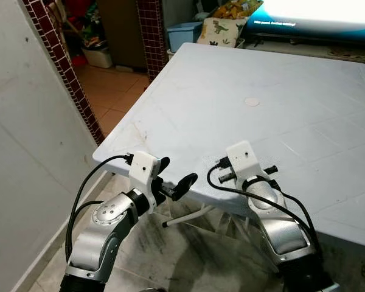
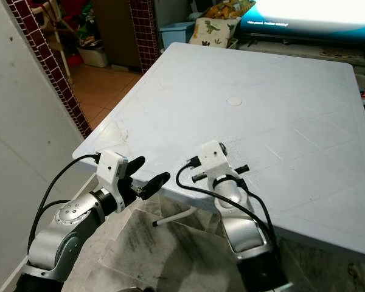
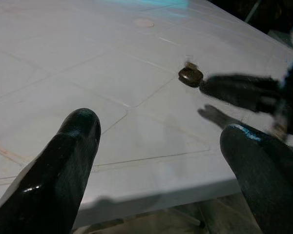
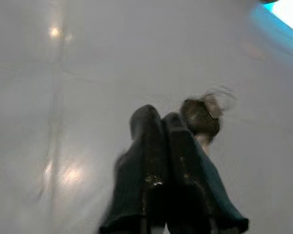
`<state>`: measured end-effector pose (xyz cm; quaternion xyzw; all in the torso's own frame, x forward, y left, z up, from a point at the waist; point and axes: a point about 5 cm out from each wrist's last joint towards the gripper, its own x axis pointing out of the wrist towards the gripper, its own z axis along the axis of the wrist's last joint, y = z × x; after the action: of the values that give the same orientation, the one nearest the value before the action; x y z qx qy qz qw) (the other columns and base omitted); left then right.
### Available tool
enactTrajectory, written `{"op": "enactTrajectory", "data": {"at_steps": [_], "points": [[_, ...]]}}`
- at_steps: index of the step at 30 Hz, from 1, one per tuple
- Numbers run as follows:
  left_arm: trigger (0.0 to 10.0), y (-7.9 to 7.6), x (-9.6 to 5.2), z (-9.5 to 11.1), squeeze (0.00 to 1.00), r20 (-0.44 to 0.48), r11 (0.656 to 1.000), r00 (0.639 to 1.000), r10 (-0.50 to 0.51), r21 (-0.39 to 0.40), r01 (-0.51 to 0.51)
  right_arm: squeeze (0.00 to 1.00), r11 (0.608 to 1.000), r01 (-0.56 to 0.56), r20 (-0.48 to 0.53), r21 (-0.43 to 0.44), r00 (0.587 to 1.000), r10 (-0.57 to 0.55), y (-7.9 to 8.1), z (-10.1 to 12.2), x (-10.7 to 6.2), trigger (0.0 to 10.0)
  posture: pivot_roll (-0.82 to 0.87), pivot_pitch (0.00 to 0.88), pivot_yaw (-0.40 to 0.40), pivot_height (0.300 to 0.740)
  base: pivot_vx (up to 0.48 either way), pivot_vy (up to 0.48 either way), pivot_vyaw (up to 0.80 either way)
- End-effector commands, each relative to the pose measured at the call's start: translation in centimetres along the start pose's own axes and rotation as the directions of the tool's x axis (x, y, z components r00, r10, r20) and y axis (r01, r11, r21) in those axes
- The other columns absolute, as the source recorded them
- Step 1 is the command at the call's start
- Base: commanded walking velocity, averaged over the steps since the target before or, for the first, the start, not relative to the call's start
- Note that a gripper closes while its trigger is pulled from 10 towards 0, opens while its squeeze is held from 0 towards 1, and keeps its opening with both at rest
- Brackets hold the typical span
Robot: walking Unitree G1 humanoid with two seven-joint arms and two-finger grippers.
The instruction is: Hang keys on a hook
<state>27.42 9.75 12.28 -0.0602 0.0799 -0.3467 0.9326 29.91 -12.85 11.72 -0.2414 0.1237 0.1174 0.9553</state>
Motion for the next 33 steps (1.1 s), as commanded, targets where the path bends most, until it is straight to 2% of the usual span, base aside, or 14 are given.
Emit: {"op": "enactTrajectory", "data": {"at_steps": [1, 2, 8, 11, 12, 14, 15, 16, 17, 18, 25, 31, 32, 33], "points": [[10.0, 0.0, -0.1, 0.3, 0.00, 0.002, 1.000, 1.000, -0.006, 0.004, 0.006, 0.00, 0.998, -0.062, -0.008, -0.007, 0.998, 0.062, 0.6, -0.3, -0.5, 5.6, -0.01, 0.042, 0.095, 0.740, 0.000, 0.000, 0.00], [10.0, 0.0, 0.0, 0.3, 0.00, 0.001, 1.000, 1.000, -0.008, 0.005, 0.008, 0.00, 0.998, -0.062, -0.017, -0.016, 0.998, 0.062, 0.4, -0.7, -0.7, 10.0, -0.01, 0.039, 0.099, 0.740, 0.000, 0.000, 0.00], [10.0, 0.0, 0.1, 0.3, 0.00, 0.000, 1.000, 1.000, -0.014, 0.010, 0.014, 0.00, 0.998, -0.031, -0.005, -0.051, 1.000, 0.030, 0.0, -0.8, -0.7, 10.0, -0.01, 0.035, 0.102, 0.740, 0.000, 0.000, 0.00], [10.0, 0.1, 0.1, 0.4, 0.00, 0.000, 1.000, 1.000, -0.012, 0.014, 0.012, 0.00, 0.999, 0.016, 0.004, -0.041, 1.000, -0.016, -1.0, -0.8, -0.6, 10.0, -0.01, 0.032, 0.104, 0.740, 0.000, 0.000, 0.00], [10.0, 0.2, 0.1, 0.4, 0.00, 0.000, 1.000, 1.000, -0.010, 0.015, 0.010, 0.00, 0.997, 0.071, 0.007, -0.015, 0.997, -0.070, -2.0, -0.9, -0.4, 10.0, -0.01, 0.032, 0.104, 0.740, 0.000, 0.000, 0.00], [10.0, 0.2, 0.1, 0.4, 0.00, 0.000, 1.000, 1.000, -0.010, 0.015, 0.010, 0.00, 0.996, 0.087, 0.008, -0.006, 0.996, -0.087, -2.3, -0.9, -0.3, 10.0, 0.00, 0.033, 0.105, 0.740, 0.000, 0.000, 0.00], [10.0, 0.2, 0.0, 0.3, 0.00, -0.001, 1.000, 1.000, -0.009, 0.016, 0.009, 0.00, 0.992, 0.126, 0.005, 0.003, 0.992, -0.126, -3.4, -1.1, -0.1, 10.0, 0.00, 0.034, 0.107, 0.740, 0.000, 0.000, 0.00], [10.0, 0.2, 0.0, 0.3, 0.00, -0.002, 1.000, 1.000, -0.009, 0.016, 0.009, 0.00, 0.990, 0.139, 0.005, 0.008, 0.990, -0.139, -3.7, -1.2, 0.0, 10.0, 0.00, 0.034, 0.107, 0.740, 0.000, 0.000, 0.00], [10.0, 0.1, 0.0, 0.3, 0.00, -0.003, 1.000, 1.000, -0.009, 0.016, 0.009, 0.63, 0.989, 0.147, 0.007, 0.014, 0.989, -0.147, -4.1, -1.3, 0.1, 10.0, 0.00, 0.034, 0.107, 0.740, 0.000, 0.000, 0.00], [10.0, 0.1, 0.0, 0.3, 0.00, -0.003, 1.000, 1.000, -0.010, 0.015, 0.010, 1.00, 0.988, 0.155, 0.005, 0.023, 0.988, -0.155, -4.6, -1.5, 0.3, 10.0, 0.00, 0.034, 0.107, 0.740, 0.000, 0.000, 0.00], [10.0, 0.1, 0.1, 0.4, 0.00, -0.002, 1.000, 1.000, -0.013, 0.016, 0.013, 1.00, 0.989, 0.150, 0.043, 0.004, 0.988, -0.150, -7.1, -1.5, 1.5, 10.0, 0.00, 0.038, 0.111, 0.740, 0.000, 0.000, 0.00], [10.0, 0.1, 0.0, 0.5, 0.00, -0.002, 1.000, 1.000, -0.012, 0.016, 0.012, 1.00, 0.990, 0.086, 0.064, -0.109, 0.995, -0.079, -9.3, -2.1, 2.2, 10.0, 0.00, 0.042, 0.111, 0.740, 0.000, 0.000, 0.00], [10.0, 0.1, 0.0, 0.5, 0.00, -0.002, 1.000, 1.000, -0.012, 0.015, 0.012, 0.93, 0.990, 0.073, 0.065, -0.117, 0.996, -0.066, -9.3, -2.1, 2.2, 10.0, 0.00, 0.042, 0.111, 0.740, 0.000, 0.000, 0.00], [10.0, 0.0, 0.0, 0.5, 0.00, -0.002, 1.000, 1.000, -0.013, 0.015, 0.013, 0.76, 0.990, 0.059, 0.068, -0.126, 0.996, -0.051, -9.3, -2.2, 2.2, 10.0, 0.00, 0.042, 0.111, 0.740, 0.000, 0.000, 0.00]]}}
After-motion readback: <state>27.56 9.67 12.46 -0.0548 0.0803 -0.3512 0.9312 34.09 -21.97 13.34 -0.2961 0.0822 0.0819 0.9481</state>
